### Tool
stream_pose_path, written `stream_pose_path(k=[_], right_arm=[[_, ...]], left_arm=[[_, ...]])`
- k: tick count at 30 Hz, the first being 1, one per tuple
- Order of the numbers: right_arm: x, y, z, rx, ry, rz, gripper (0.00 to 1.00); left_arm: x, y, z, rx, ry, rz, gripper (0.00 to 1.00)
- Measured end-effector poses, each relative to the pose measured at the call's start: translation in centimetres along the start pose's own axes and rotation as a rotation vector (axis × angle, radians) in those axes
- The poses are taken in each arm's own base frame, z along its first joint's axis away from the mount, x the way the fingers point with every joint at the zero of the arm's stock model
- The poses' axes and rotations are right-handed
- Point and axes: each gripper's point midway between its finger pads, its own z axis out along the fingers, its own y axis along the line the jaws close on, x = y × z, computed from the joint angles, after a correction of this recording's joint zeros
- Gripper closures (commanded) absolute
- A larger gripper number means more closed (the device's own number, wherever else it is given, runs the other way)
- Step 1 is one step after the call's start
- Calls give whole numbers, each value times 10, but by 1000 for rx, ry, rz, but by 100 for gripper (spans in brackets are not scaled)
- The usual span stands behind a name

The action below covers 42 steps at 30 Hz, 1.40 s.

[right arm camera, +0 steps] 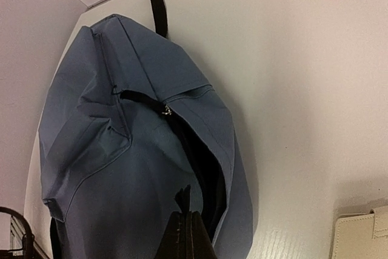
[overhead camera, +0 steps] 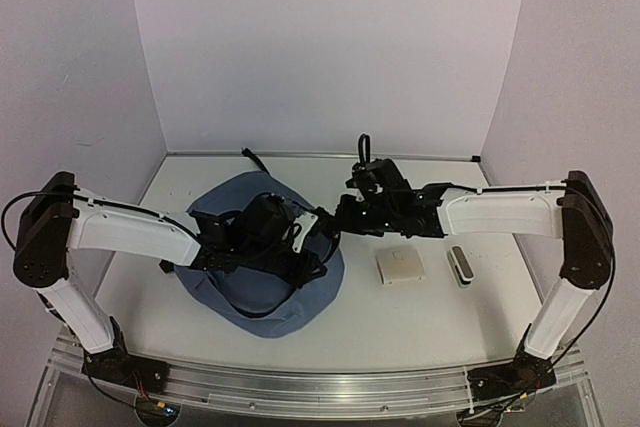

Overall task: Pack the student bag
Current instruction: Zip the student bag at the center of the board.

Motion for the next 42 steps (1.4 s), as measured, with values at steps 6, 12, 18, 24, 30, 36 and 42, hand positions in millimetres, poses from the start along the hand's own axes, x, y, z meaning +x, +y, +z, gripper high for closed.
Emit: stream_pose_path(k=[6, 12, 18, 24, 30, 36, 42], right_arm=[[8, -11, 7, 33, 31, -2, 100], [16, -16, 11, 45, 66, -12, 100], [20, -15, 17, 40, 101, -32, 100], [24, -10, 25, 26, 142, -53, 100], [33, -3, 25, -17, 193, -65, 100], [29, 2, 20, -73, 200, -47, 100], [18, 9, 6, -115, 157, -32, 100]], left_arm=[[16, -11, 1, 20, 47, 23, 100], [29, -16, -1, 28, 73, 34, 100], [43, -23, -2, 34, 104, 52, 100], [53, -28, -2, 27, 131, 67, 100], [61, -30, -8, 14, 127, 49, 84], [63, -41, -14, 6, 122, -65, 60], [31, -49, -19, -42, 33, -199, 48]])
